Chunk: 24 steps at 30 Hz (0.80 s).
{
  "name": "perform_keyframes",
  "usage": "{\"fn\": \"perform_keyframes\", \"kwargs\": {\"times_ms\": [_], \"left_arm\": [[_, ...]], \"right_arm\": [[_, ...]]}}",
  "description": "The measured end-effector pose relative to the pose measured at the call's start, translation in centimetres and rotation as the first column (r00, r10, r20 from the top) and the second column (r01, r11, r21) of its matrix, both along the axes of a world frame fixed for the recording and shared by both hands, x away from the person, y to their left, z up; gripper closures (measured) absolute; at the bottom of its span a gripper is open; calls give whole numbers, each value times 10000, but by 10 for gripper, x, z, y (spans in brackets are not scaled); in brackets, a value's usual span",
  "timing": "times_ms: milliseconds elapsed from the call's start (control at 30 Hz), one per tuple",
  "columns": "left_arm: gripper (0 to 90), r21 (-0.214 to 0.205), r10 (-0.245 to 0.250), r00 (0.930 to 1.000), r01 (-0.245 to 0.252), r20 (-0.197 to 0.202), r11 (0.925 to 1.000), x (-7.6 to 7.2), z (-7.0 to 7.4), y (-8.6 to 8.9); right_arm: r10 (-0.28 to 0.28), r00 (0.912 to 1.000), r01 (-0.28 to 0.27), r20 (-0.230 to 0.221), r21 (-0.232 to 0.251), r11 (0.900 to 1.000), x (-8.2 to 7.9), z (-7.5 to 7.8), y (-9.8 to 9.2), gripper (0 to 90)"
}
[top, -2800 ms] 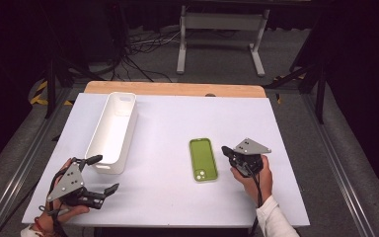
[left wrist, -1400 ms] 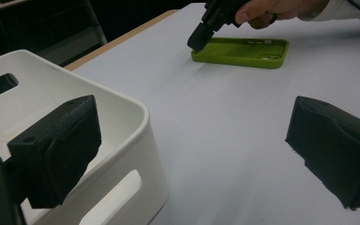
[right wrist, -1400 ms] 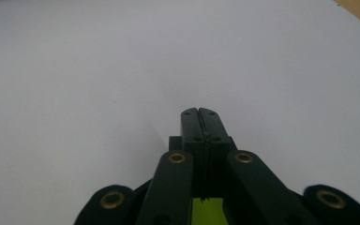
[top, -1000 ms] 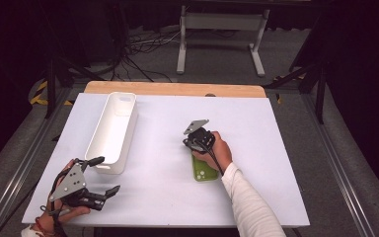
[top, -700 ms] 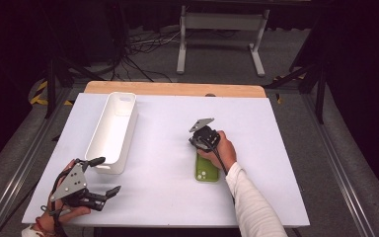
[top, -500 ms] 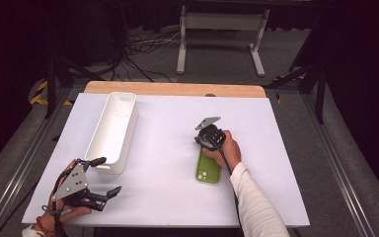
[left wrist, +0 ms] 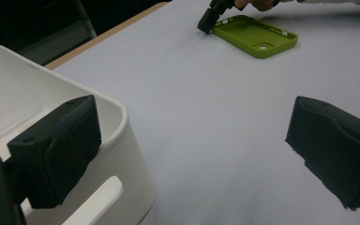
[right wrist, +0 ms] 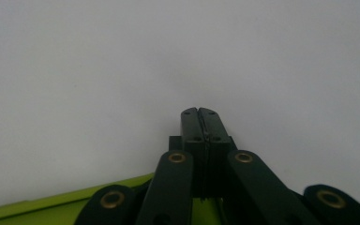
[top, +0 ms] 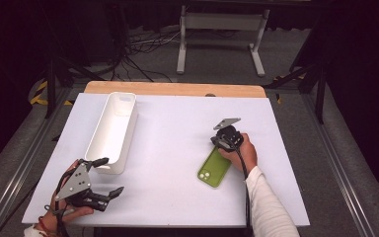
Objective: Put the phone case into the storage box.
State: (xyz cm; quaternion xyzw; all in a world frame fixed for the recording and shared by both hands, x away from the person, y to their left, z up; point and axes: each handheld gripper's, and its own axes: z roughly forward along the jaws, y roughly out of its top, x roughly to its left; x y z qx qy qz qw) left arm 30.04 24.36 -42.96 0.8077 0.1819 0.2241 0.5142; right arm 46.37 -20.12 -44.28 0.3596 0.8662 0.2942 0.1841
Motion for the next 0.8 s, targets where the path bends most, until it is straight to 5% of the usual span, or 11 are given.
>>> {"fn": "perform_keyframes", "kwargs": {"times_ms": [567, 800], "left_arm": [[42, 25, -27, 10000, 27, -1, 10000, -1, 0, -1], [42, 51, -41, 10000, 41, 43, 10000, -2, 1, 0]], "right_arm": [[-568, 9982, 568, -186, -36, 9984, -28, 0, -52, 900], [-497, 9986, 492, -204, -252, 9985, -54, 2, -67, 900]]}}
